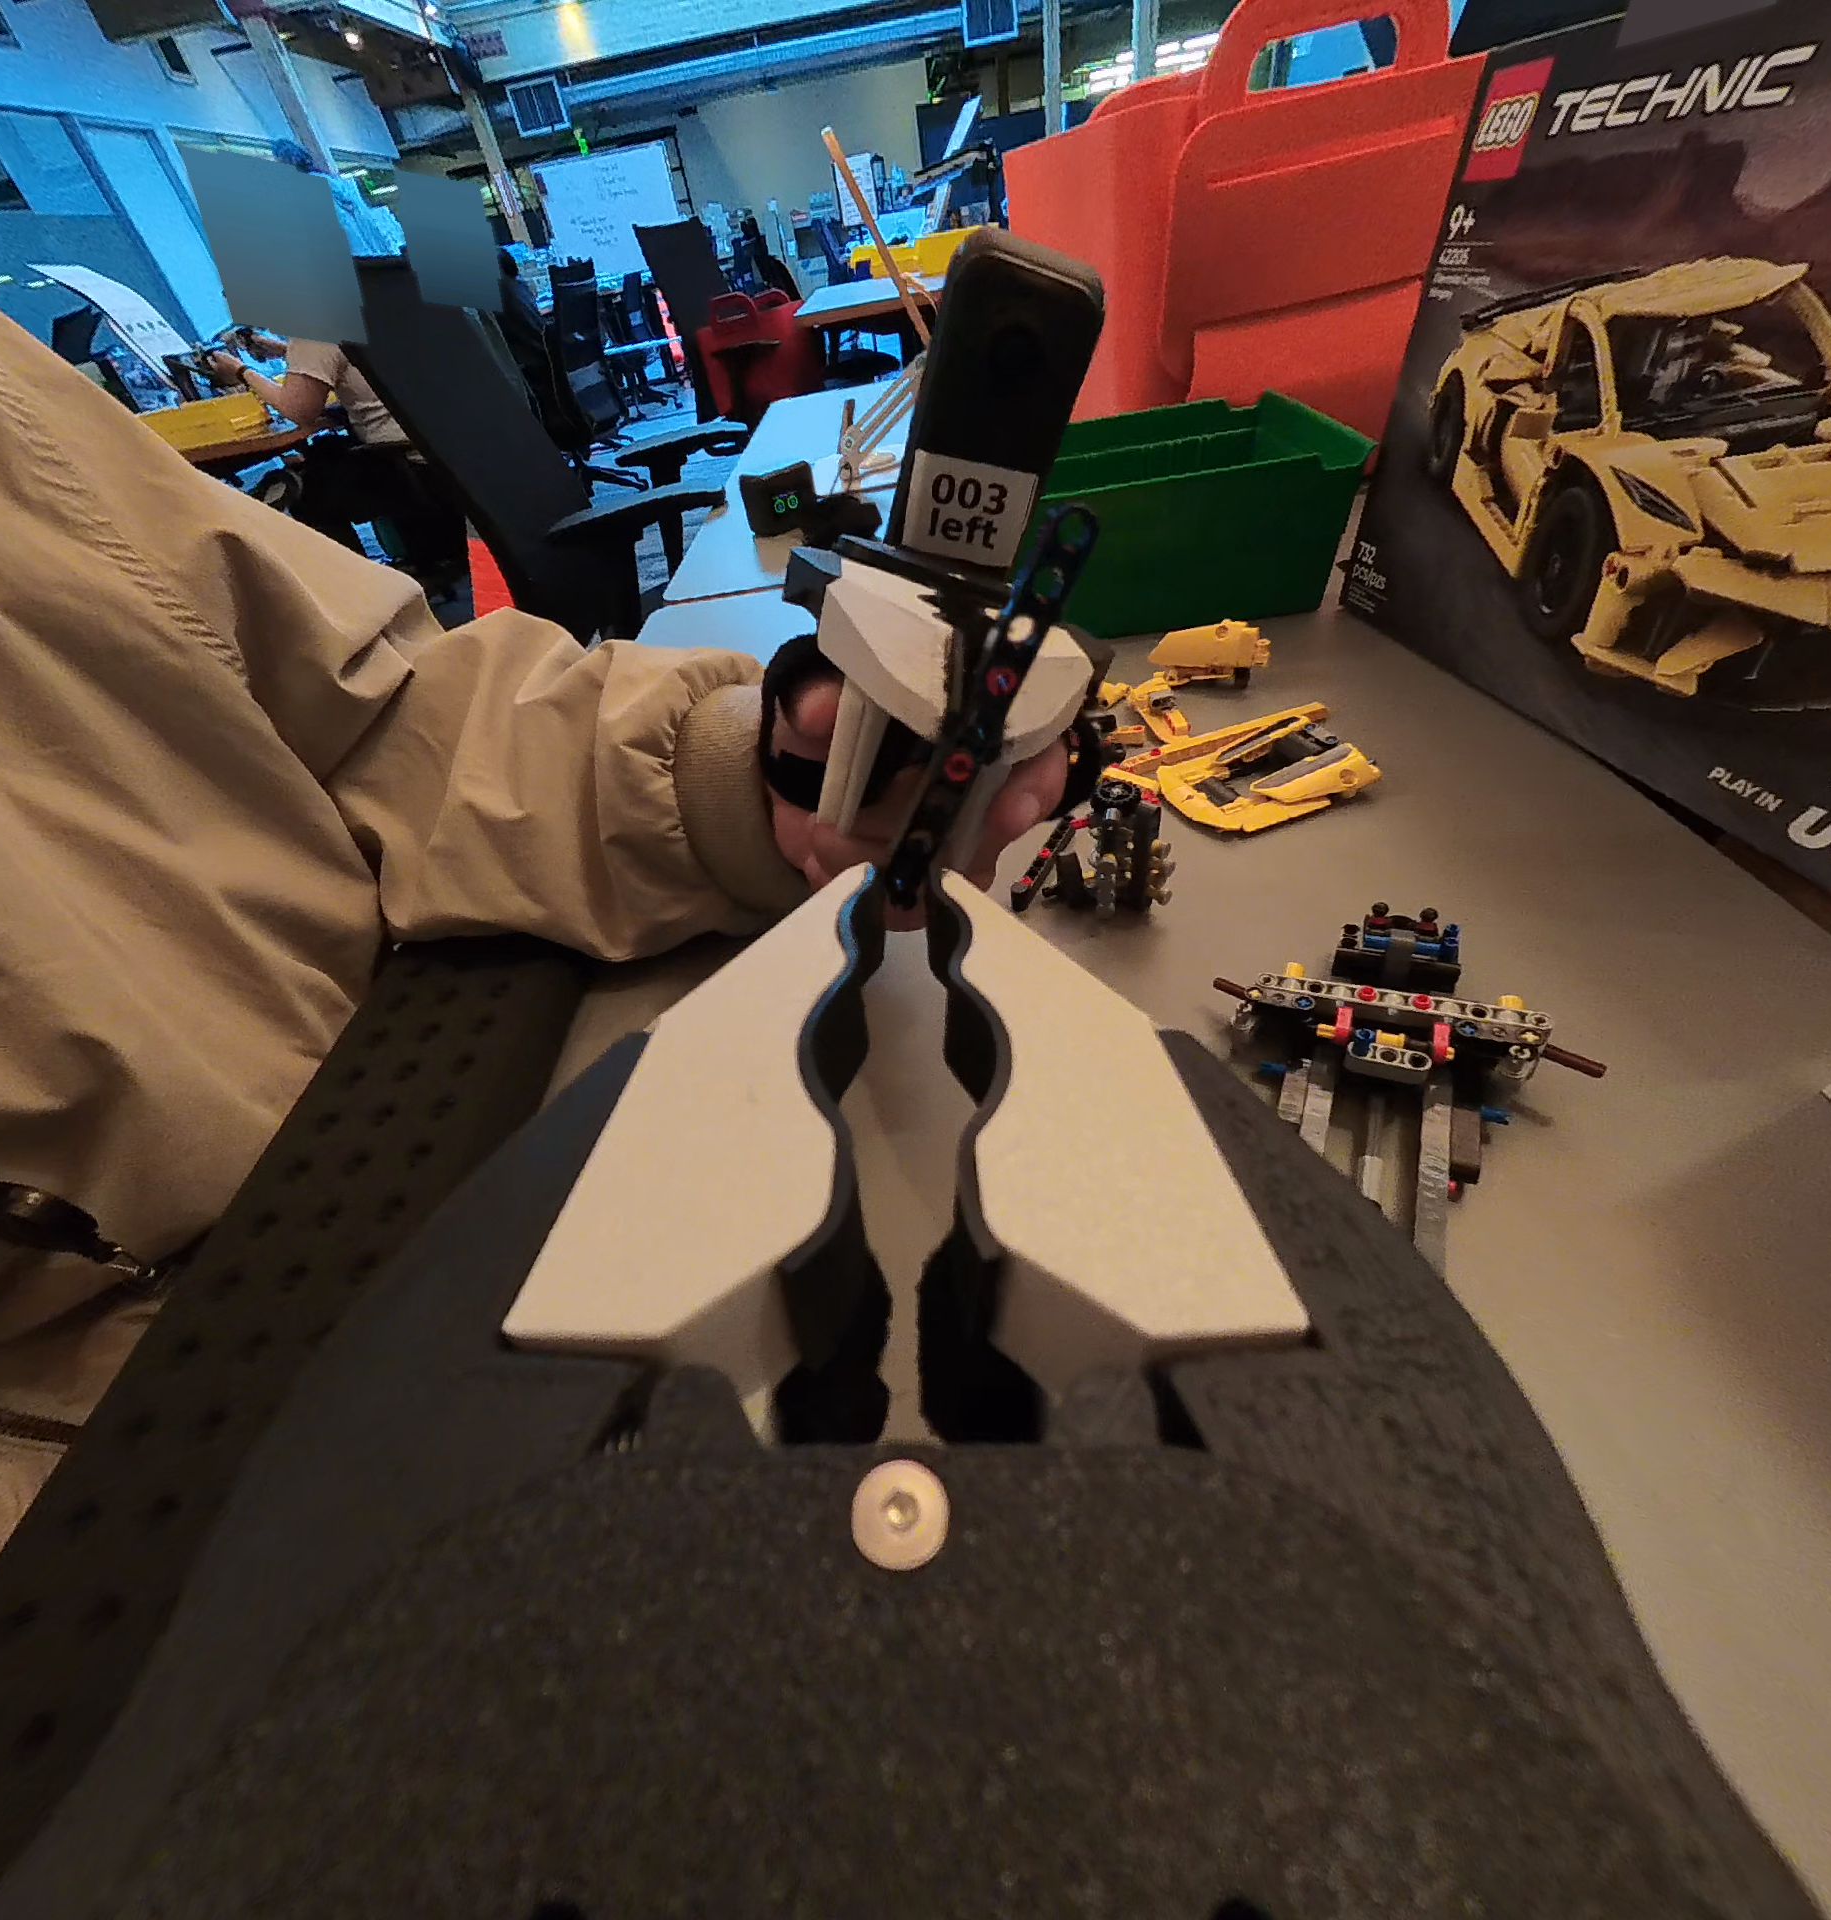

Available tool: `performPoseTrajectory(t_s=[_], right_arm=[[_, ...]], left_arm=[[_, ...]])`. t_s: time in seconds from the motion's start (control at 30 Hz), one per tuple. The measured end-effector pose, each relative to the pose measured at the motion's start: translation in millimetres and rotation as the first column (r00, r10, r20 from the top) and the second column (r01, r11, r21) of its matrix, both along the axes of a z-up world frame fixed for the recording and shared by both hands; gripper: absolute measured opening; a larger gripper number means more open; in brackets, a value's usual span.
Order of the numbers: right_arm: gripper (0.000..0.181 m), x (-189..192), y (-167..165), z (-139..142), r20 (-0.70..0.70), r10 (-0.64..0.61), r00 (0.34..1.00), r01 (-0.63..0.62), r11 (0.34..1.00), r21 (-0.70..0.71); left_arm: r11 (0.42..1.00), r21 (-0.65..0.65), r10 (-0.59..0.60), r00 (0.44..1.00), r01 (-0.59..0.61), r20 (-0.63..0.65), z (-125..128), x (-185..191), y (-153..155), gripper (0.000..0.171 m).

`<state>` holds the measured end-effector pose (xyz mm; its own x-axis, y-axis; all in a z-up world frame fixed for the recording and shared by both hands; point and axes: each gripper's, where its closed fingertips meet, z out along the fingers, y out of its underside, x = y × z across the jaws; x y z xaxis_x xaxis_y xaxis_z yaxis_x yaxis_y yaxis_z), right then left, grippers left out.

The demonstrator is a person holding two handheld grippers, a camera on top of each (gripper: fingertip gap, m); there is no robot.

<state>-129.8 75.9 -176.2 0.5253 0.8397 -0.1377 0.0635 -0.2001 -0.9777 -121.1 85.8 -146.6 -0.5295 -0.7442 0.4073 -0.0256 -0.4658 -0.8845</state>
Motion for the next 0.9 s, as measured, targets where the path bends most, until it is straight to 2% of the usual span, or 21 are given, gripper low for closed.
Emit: performPoseTrajectory(t_s=[0.13,0.2,0.3,0.53,0.83,0.9], right_arm=[[0.003,4.8,2.2,2.1,0.005,-0.025,1.0,0.025,1.0,-0.008],[0.003,6.1,2.8,3.7,0.016,-0.038,0.999,0.038,0.999,0.015],[0.003,6.4,0.9,14.3,-0.04,-0.031,0.999,0.032,0.999,0.029],[0.003,9.2,-1.4,14.3,-0.045,-0.026,0.999,0.027,1.0,0.01],[0.003,15.4,-9.0,9.5,0.005,0.006,1.0,-0.006,1.0,-0.02],[0.003,21.8,-9.3,10.7,0.001,-0.013,1.0,0.013,1.0,-0.015]], left_arm=[[1.0,-0.006,0.028,1.0,-0.028,-0.001,0.7,1.6,3.9,0.007],[1.0,-0.007,-0.005,1.0,0.005,-0.009,-1.6,1.5,-1.7,0.008],[0.998,0.017,-0.059,0.997,0.06,-0.046,-11.4,4.6,-14.6,0.02],[0.998,0.025,-0.052,0.999,0.052,-0.017,-8.4,5.1,-18.4,0.009],[0.981,0.192,0.017,1.0,-0.012,-0.026,-13.6,10.8,-24.8,0.006],[0.982,0.183,0.05,0.999,-0.052,0.017,-5.2,6.7,-16.3,0.007]])
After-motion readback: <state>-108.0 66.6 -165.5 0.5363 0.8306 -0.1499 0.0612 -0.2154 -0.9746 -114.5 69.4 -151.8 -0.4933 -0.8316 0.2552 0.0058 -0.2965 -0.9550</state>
